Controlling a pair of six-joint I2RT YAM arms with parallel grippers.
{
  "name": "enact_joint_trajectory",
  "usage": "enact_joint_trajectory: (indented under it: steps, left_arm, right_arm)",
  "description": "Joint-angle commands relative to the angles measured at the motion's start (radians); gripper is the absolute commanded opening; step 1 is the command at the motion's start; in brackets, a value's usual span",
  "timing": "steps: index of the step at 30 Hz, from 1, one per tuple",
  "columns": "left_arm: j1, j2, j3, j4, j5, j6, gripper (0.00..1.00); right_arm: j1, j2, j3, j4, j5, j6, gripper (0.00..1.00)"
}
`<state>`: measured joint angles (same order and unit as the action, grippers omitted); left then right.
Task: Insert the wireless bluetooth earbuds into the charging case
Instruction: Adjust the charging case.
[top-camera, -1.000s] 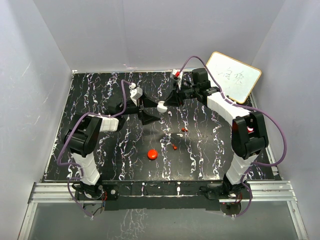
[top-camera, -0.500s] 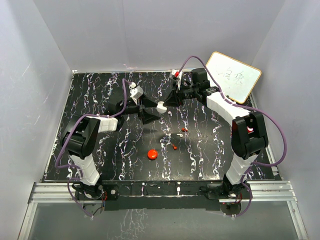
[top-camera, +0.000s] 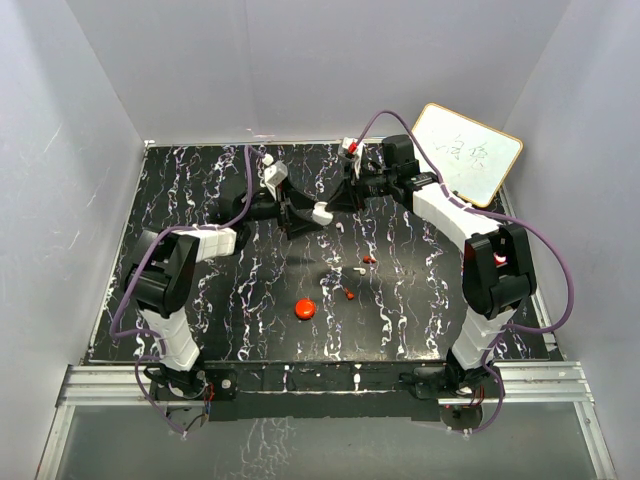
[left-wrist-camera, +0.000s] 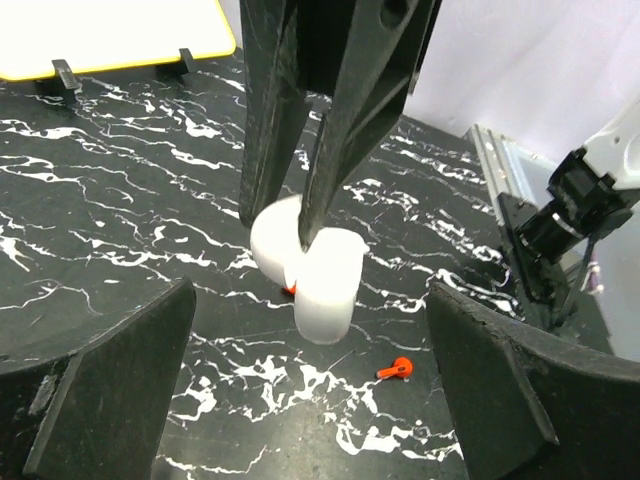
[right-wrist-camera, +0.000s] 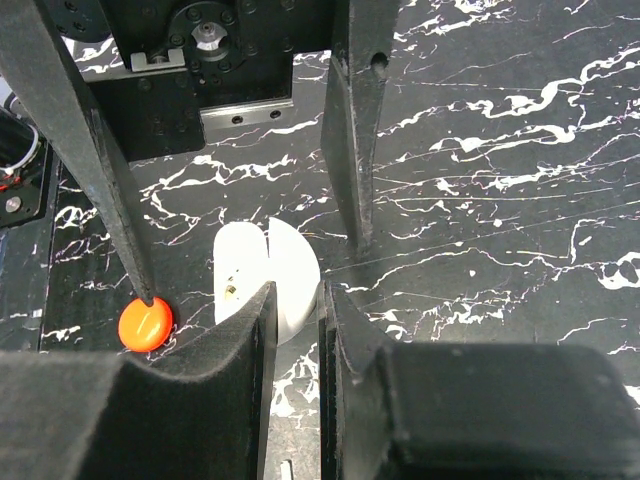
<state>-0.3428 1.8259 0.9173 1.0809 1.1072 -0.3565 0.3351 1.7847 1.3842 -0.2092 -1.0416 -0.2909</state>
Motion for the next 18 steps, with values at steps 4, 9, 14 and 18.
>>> enact_joint_trajectory:
  steps: [4,9,14,18]
  left_arm:
    - [-0.001,0.126,0.152,0.159,0.055,-0.405,0.99]
    - [0.018,0.282,0.205,0.693,0.024,-0.943,0.99]
    - [0.022,0.269,0.193,0.604,0.043,-0.886,0.99]
    - [0.022,0.212,0.161,0.454,0.046,-0.750,0.99]
  right_arm:
    - [0.005,-0.038,0.050,0.030,0.009,-0.009,0.06]
    - [0.005,-0.037,0.054,0.022,0.020,-0.006,0.05]
    - [0.005,-0.067,0.050,0.019,0.035,-0.010,0.05]
    - [0.005,-0.067,0.052,0.016,0.045,-0.012,0.05]
